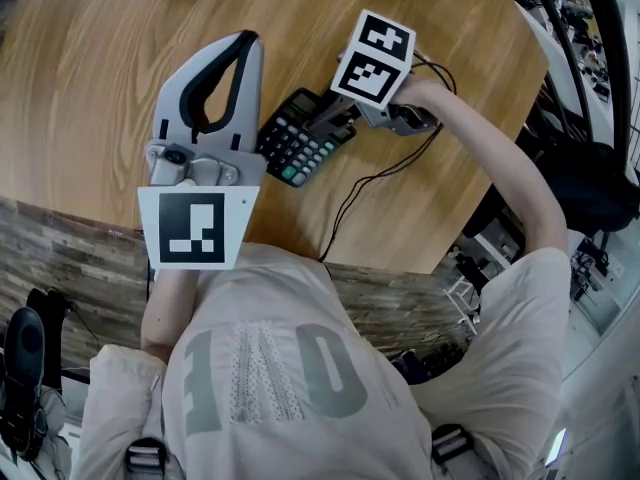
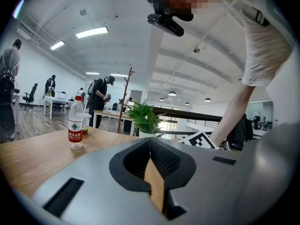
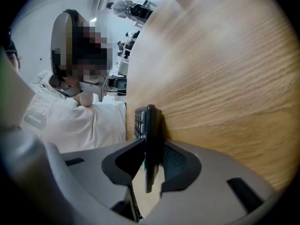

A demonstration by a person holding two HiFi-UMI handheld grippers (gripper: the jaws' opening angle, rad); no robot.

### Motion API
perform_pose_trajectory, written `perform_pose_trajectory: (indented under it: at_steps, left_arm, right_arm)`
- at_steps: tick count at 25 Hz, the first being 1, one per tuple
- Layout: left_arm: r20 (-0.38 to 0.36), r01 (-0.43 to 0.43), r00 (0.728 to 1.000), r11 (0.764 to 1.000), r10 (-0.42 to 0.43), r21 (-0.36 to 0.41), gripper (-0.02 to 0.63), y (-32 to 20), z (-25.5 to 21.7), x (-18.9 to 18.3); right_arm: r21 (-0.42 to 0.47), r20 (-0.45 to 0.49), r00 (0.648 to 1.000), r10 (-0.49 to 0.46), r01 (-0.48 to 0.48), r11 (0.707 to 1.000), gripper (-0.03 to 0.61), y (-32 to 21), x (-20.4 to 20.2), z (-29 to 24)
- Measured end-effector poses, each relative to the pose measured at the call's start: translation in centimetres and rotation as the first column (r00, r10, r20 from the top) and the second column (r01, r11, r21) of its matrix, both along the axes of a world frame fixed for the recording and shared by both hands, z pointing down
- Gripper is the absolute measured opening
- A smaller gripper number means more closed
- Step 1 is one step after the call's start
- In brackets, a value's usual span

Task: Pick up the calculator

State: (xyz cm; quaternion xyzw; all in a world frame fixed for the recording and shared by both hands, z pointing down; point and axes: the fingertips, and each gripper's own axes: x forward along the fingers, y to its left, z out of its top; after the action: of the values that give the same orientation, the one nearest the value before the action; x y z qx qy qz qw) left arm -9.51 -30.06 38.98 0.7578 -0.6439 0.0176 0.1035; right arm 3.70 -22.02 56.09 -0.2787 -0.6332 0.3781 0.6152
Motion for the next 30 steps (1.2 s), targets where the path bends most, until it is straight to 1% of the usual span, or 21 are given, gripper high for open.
perform_pose_trajectory:
  at_steps: [6, 10, 14, 17, 19, 21, 22, 24, 25, 26, 27, 28, 30]
  left_arm:
    - [0.01, -0.006, 1.0, 1.0, 0.006, 0.026, 0.009, -0.1, -0.8, 0.3]
    - [0.025, -0.018, 1.0, 0.999, 0.017, 0.046, 0.009, 0.3, -1.9, 0.6]
    - [0.039, -0.017, 0.999, 0.995, 0.013, 0.093, 0.009, 1.4, -3.6, 0.8]
    - [0.033, -0.014, 0.999, 0.992, 0.01, 0.128, 0.009, 2.4, -5.2, 1.1]
    - [0.005, -0.016, 1.0, 0.988, 0.015, 0.155, 0.009, 3.0, -6.7, 1.5]
    - [-0.015, -0.026, 0.999, 0.98, 0.029, 0.196, 0.009, 3.5, -8.6, 1.7]
    - [-0.009, -0.029, 0.999, 0.975, 0.032, 0.221, 0.009, 3.8, -9.6, 1.8]
    - [0.024, -0.024, 1.0, 0.965, 0.019, 0.26, 0.009, 4.7, -11.5, 2.0]
    - [0.043, -0.021, 0.999, 0.961, 0.01, 0.277, 0.009, 5.2, -12.4, 2.2]
    - [0.06, -0.021, 0.998, 0.956, 0.004, 0.293, 0.009, 5.6, -13.3, 2.3]
    - [0.073, -0.024, 0.997, 0.95, 0.001, 0.313, 0.009, 6.0, -14.1, 2.4]
    - [0.081, -0.028, 0.997, 0.941, 0.001, 0.337, 0.009, 6.3, -15.0, 2.4]
    - [0.087, -0.04, 0.996, 0.92, 0.007, 0.389, 0.009, 6.8, -16.8, 2.6]
  right_arm:
    - [0.115, -0.027, 1.0, -0.009, 0.012, 0.993, 0.1, -0.1, -0.2, -0.9]
    - [0.211, -0.014, 1.0, -0.008, 0.011, 0.977, 0.097, -0.2, -0.4, -2.2]
    - [0.326, 0.056, 0.998, 0.015, -0.033, 0.945, 0.097, -0.6, -1.2, -4.4]
    - [0.401, 0.141, 0.988, 0.066, -0.118, 0.909, 0.097, -0.9, -2.5, -7.4]
    - [0.446, 0.21, 0.972, 0.108, -0.193, 0.874, 0.097, -1.5, -3.1, -9.8]
    - [0.487, 0.305, 0.943, 0.135, -0.276, 0.829, 0.097, -2.3, -4.2, -12.5]
    - [0.505, 0.357, 0.923, 0.141, -0.318, 0.803, 0.097, -2.5, -4.9, -13.9]
    - [0.536, 0.452, 0.879, 0.148, -0.401, 0.743, 0.097, -2.6, -5.7, -16.7]
    - [0.549, 0.497, 0.854, 0.155, -0.448, 0.706, 0.097, -2.7, -6.0, -18.1]
    - [0.556, 0.544, 0.823, 0.166, -0.502, 0.663, 0.097, -2.8, -6.3, -19.5]
    - [0.557, 0.593, 0.784, 0.18, -0.562, 0.611, 0.096, -3.1, -6.7, -21.0]
    - [0.552, 0.647, 0.738, 0.191, -0.626, 0.551, 0.097, -3.6, -7.0, -22.4]
    - [0.513, 0.753, 0.629, 0.194, -0.746, 0.426, 0.096, -4.5, -7.2, -25.4]
